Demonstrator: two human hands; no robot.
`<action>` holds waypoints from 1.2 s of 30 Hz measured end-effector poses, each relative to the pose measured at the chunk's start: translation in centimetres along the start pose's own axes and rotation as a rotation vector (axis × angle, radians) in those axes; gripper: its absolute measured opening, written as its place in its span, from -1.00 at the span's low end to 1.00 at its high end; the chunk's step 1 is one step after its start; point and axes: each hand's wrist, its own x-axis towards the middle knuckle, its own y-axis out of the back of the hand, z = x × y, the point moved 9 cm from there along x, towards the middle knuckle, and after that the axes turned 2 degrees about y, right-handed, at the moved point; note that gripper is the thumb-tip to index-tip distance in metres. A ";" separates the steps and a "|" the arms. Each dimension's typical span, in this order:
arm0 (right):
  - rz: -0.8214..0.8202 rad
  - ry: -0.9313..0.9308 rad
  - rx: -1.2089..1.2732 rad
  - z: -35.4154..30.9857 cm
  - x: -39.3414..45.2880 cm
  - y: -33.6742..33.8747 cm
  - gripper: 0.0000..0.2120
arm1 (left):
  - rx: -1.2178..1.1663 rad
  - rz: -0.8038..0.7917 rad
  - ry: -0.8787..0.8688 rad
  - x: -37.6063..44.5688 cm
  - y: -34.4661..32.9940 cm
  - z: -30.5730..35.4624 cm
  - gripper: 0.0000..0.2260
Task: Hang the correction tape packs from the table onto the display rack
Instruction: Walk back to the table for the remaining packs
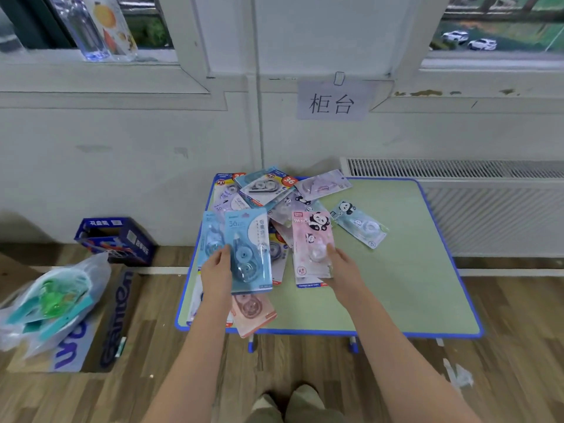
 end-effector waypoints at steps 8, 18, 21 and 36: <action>0.182 0.171 0.122 -3.5 -3.0 5.9 -0.82 | 0.163 -0.320 -0.295 -3.3 -8.9 4.9 -0.77; 0.590 0.463 0.200 -5.0 -15.0 14.6 -0.83 | 0.306 -0.523 -0.741 -12.7 -16.6 9.6 -0.76; 0.716 0.546 0.234 -5.2 -20.9 17.6 -0.85 | 0.221 -0.615 -0.760 -18.1 -18.7 9.5 -0.76; 1.559 0.763 0.359 4.6 -56.9 36.0 -0.85 | 0.055 -1.464 -0.743 -58.5 -23.6 -0.2 -0.88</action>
